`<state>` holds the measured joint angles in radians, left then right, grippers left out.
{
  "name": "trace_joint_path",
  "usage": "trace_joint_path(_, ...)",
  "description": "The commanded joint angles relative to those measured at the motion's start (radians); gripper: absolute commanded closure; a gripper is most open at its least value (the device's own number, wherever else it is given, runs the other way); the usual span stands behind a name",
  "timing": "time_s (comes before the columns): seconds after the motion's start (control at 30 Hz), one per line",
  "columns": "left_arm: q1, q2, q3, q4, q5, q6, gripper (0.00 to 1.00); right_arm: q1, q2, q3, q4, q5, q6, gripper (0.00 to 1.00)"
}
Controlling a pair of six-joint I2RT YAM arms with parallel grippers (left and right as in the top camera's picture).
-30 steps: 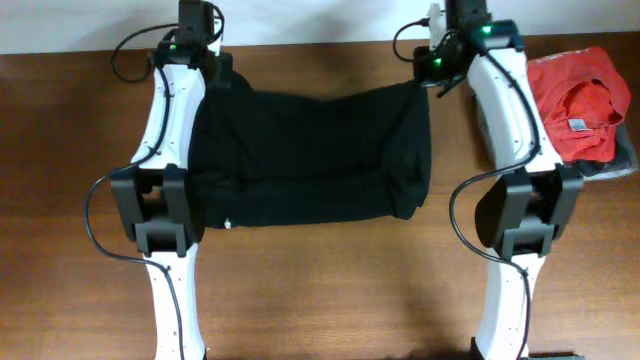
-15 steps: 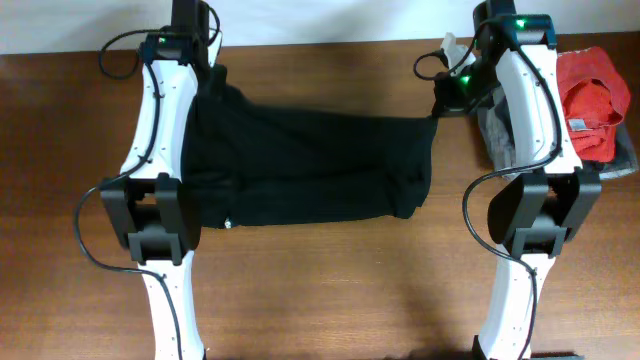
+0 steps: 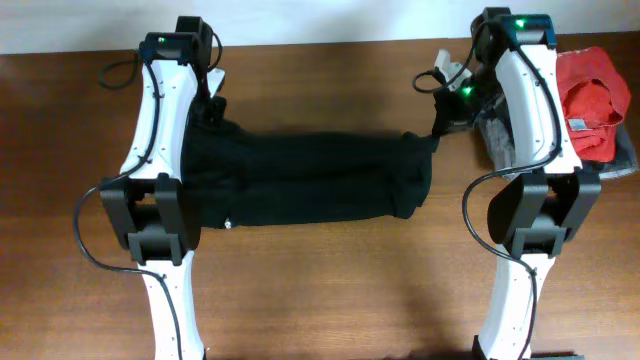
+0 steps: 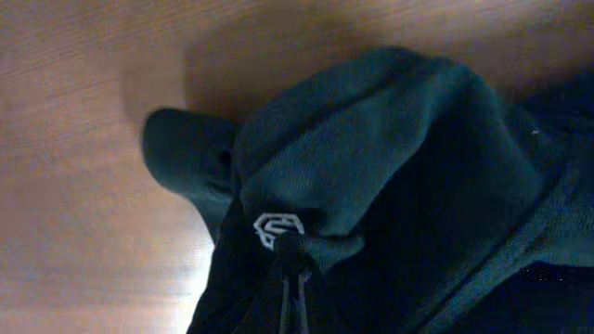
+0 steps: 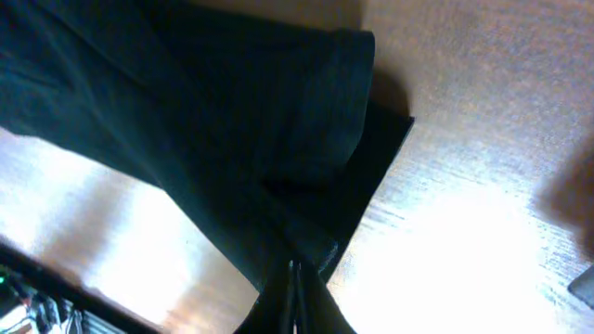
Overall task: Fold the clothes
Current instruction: 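Lower the folded edge onto the shirt with both grippers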
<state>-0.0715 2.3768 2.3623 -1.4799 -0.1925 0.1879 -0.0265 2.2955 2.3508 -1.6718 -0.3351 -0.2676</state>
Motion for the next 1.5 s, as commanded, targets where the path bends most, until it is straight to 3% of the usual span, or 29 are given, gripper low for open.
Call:
trace_joint_path(0.0, 0.013, -0.038, 0.011, -0.056, -0.014, 0.021, 0.99, -0.029, -0.003, 0.002, -0.011, -0.002, -0.032, 0.96)
trace_joint_path(0.23, 0.048, -0.038, 0.008, -0.140, -0.005, 0.020, 0.99, -0.059, -0.003, -0.124, -0.001, -0.011, -0.058, 0.96)
trace_joint_path(0.47, 0.060, -0.037, -0.012, -0.175, 0.101, 0.020, 0.99, -0.066, -0.003, -0.284, 0.098, -0.074, -0.069, 0.96)
trace_joint_path(0.9, 0.057, -0.037, -0.306, -0.159, 0.153, 0.019, 0.99, -0.066, -0.003, -0.359, 0.164, -0.080, -0.068, 0.96)
trace_joint_path(0.93, 0.057, -0.037, -0.323, -0.159, 0.153, 0.019, 0.97, -0.066, -0.003, -0.359, 0.166, -0.080, -0.068, 0.96)
trace_joint_path(0.97, 0.057, -0.037, -0.336, -0.158, 0.152, 0.019, 0.82, -0.066, -0.003, -0.359, 0.166, -0.080, -0.068, 0.96)
trace_joint_path(1.07, 0.057, -0.037, -0.365, -0.159, 0.152, 0.019, 0.19, -0.066, -0.003, -0.359, 0.169, -0.080, -0.066, 0.95)
trace_joint_path(1.1, 0.057, -0.037, -0.367, -0.158, 0.152, 0.019, 0.04, -0.066, -0.003, -0.359, 0.170, -0.080, -0.065, 0.83)
trace_joint_path(1.17, 0.057, -0.037, -0.367, -0.150, 0.152, 0.019, 0.01, -0.066, -0.003, -0.359, 0.170, -0.080, -0.065, 0.61)
trace_joint_path(1.23, 0.057, -0.038, -0.362, -0.143, 0.152, 0.019, 0.01, -0.066, -0.003, -0.359, 0.171, -0.080, -0.065, 0.45)
trace_joint_path(1.3, 0.058, -0.038, -0.351, -0.136, 0.152, 0.019, 0.01, -0.066, -0.003, -0.359, 0.174, -0.080, -0.065, 0.39)
trace_joint_path(1.47, 0.060, -0.042, -0.265, -0.137, 0.153, 0.009, 0.01, -0.065, -0.003, -0.359, 0.217, -0.080, -0.065, 0.36)
